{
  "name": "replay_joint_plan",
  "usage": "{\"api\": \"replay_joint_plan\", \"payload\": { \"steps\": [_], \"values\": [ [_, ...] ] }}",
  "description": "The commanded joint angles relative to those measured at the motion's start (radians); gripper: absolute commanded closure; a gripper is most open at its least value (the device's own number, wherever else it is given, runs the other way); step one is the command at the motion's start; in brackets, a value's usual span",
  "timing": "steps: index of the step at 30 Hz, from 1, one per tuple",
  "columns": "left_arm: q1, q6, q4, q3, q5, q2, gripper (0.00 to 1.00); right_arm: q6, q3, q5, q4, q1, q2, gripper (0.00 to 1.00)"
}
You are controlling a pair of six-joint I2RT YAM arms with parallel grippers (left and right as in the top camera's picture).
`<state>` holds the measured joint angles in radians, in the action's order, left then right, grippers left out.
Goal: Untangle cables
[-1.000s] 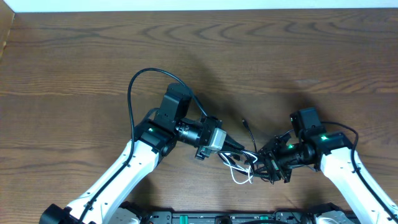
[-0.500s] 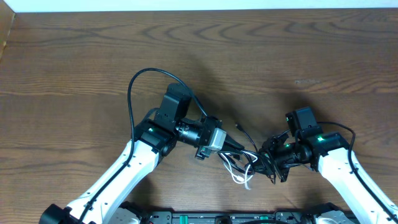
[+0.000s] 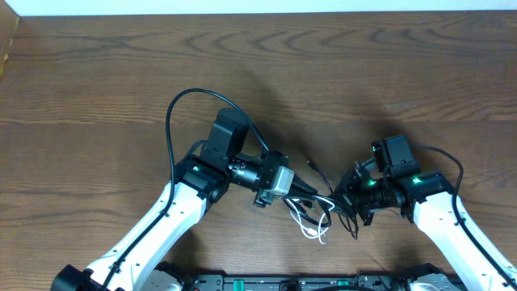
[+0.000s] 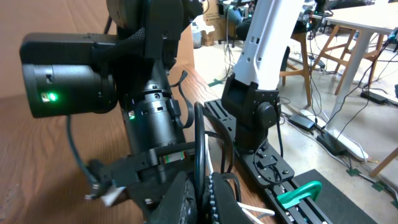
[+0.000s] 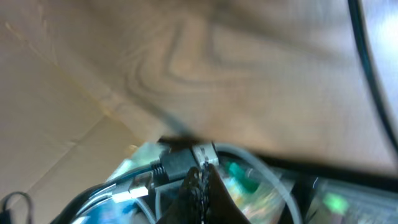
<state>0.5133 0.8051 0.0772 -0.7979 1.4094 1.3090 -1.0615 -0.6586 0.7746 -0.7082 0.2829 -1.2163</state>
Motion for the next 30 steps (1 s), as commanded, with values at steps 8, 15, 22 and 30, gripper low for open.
{"api": "replay_joint_plan", "payload": {
  "steps": [8, 15, 22, 30],
  "values": [
    [-0.002, -0.66, -0.002, -0.008, -0.557, -0.002, 0.93, 0.602, 0.005, 0.011, 0.042, -0.152, 0.019, 0.83],
    [-0.002, -0.901, 0.014, -0.008, -0.65, -0.002, 0.93, 0.799, 0.005, 0.179, 0.034, -0.183, 0.019, 0.59],
    [-0.002, -1.011, 0.093, -0.008, -0.768, -0.002, 0.93, 0.982, 0.005, 0.332, 0.029, -0.187, 0.02, 0.59],
    [-0.002, -1.01, 0.204, -0.008, -0.883, -0.002, 0.93, 0.886, 0.005, -0.006, 0.015, -0.25, 0.02, 0.59]
  ]
}}
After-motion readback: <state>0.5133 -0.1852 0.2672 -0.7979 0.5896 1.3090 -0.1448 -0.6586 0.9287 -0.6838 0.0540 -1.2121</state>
